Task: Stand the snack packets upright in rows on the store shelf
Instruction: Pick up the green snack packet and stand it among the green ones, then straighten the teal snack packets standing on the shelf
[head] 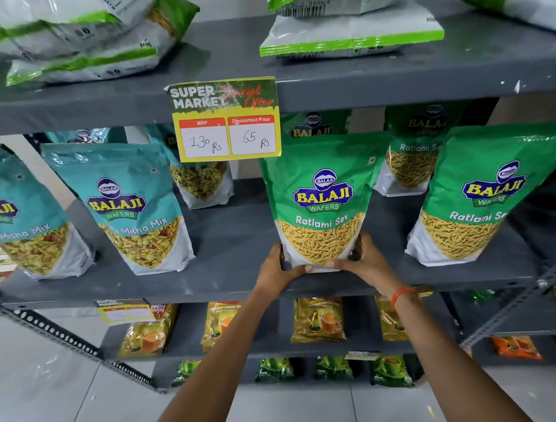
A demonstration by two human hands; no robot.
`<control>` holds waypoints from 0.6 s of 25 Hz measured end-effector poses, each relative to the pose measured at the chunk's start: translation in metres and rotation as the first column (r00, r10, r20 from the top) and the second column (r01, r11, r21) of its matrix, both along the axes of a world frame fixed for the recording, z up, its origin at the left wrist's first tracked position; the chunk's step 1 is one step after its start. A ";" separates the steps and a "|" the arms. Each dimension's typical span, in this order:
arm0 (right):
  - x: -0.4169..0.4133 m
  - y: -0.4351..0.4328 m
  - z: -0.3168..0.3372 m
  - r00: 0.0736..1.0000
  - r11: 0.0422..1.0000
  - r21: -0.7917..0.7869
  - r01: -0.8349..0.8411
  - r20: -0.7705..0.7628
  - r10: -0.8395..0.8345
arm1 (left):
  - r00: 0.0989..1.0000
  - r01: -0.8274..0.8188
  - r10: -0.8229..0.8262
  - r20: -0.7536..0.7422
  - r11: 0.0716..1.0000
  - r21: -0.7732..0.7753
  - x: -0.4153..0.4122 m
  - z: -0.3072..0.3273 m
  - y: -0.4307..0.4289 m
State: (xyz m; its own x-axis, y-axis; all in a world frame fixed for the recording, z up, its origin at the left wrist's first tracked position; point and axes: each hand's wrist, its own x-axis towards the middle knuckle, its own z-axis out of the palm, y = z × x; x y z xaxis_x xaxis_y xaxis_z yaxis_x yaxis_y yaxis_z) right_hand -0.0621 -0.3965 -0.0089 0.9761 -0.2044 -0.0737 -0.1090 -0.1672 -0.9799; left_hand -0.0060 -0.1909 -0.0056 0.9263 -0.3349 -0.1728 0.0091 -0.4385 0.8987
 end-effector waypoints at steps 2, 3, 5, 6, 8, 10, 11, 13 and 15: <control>-0.014 0.022 0.015 0.956 0.966 0.007 0.258 0.141 -0.256 | 0.998 0.010 -0.010 0.055 1.000 0.006 -0.006 0.008 0.006; -0.020 0.040 0.024 0.875 0.914 0.031 0.403 0.279 -0.396 | 0.989 -0.002 0.001 0.146 1.000 0.003 -0.011 0.013 0.010; -0.023 0.085 0.045 0.678 0.819 0.038 0.573 0.539 -0.500 | 0.897 -0.066 0.065 0.437 0.998 -0.012 -0.021 0.028 0.021; -0.018 0.108 0.055 0.621 0.809 0.025 0.587 0.627 -0.470 | 0.814 -0.103 0.110 0.570 0.994 -0.044 -0.024 0.036 0.027; -0.002 0.158 0.074 0.600 0.843 0.005 0.538 0.700 -0.387 | 0.672 -0.149 0.194 0.714 0.981 -0.126 -0.023 0.053 0.050; 0.016 0.202 0.085 0.631 0.878 0.006 0.479 0.693 -0.350 | 0.588 -0.193 0.248 0.770 0.967 -0.164 -0.014 0.064 0.081; 0.025 0.224 0.087 0.642 0.885 0.005 0.466 0.686 -0.342 | 0.560 -0.230 0.266 0.785 0.960 -0.161 -0.007 0.067 0.102; 0.043 0.264 0.082 0.681 0.902 0.001 0.431 0.656 -0.326 | 0.539 -0.314 0.300 0.787 0.939 -0.142 0.009 0.065 0.150; 0.059 0.297 0.069 0.757 0.933 -0.015 0.358 0.589 -0.281 | 0.565 -0.392 0.334 0.755 0.913 -0.110 0.026 0.056 0.200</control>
